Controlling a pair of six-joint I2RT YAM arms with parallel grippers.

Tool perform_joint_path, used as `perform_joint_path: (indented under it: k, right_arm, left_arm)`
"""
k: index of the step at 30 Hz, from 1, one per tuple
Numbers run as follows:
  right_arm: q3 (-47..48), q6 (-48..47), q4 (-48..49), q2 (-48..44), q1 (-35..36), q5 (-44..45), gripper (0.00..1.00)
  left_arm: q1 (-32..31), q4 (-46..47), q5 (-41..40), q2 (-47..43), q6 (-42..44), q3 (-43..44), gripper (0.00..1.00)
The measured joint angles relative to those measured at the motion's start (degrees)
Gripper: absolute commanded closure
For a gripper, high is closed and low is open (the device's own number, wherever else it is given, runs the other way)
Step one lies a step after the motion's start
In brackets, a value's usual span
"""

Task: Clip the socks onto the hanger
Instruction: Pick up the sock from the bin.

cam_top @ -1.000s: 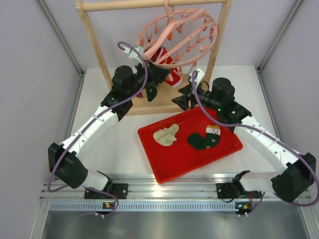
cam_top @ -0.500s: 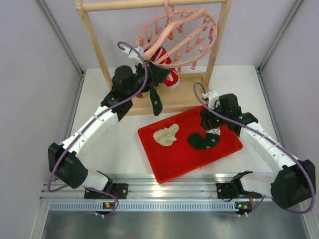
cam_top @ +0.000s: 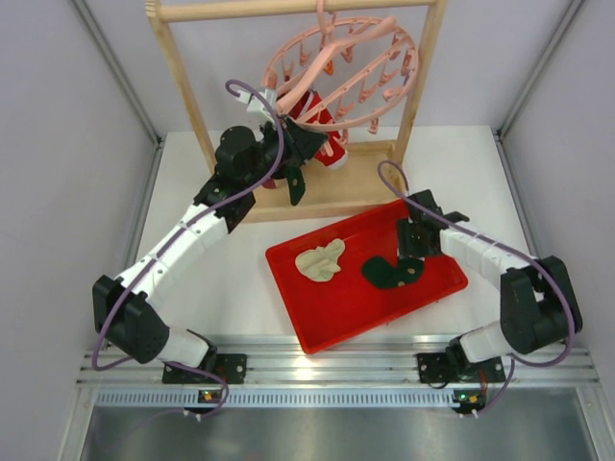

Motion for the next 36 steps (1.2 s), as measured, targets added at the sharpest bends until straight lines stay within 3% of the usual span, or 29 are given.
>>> perform_joint_path:
  k: [5, 9, 10, 12, 13, 14, 20, 28, 36]
  right_arm:
    - [0.0, 5.4, -0.2, 4.3, -0.1, 1.8, 0.46]
    - [0.4, 7.4, 0.6, 7.4, -0.1, 2.3, 0.57]
    - [0.8, 7.5, 1.0, 7.8, -0.1, 2.2, 0.68]
    - [1.6, 7.6, 2.1, 8.9, -0.1, 2.1, 0.83]
    - [1.9, 7.6, 2.5, 9.4, -0.1, 2.1, 0.97]
    - [2.1, 7.3, 2.9, 9.6, -0.1, 2.0, 1.00]
    - [1.6, 2.4, 5.1, 6.5, -0.3, -3.3, 1.00]
    - [1.2, -10.8, 22.6, -15.9, 0.6, -19.9, 1.00]
    - [4.3, -21.9, 33.4, -15.6, 7.4, -29.0, 1.00]
  left_arm:
    - [0.5, -0.1, 0.0, 0.0, 0.0, 0.0, 1.00]
    - [0.8, -0.2, 0.0, 0.0, 0.0, 0.0, 1.00]
    - [0.9, -0.2, 0.0, 0.0, 0.0, 0.0, 1.00]
    - [1.0, -0.2, 0.1, 0.0, 0.0, 0.0, 1.00]
    - [1.1, -0.2, 0.2, 0.0, 0.0, 0.0, 1.00]
    - [1.2, -0.2, 0.3, 0.0, 0.0, 0.0, 1.00]
    - [1.6, -0.2, 0.9, 0.0, 0.0, 0.0, 1.00]
    - [2.6, -0.2, 3.2, -0.2, -0.8, -0.5, 1.00]
    - [3.4, 1.0, 6.9, -0.2, -4.5, -0.7, 1.00]
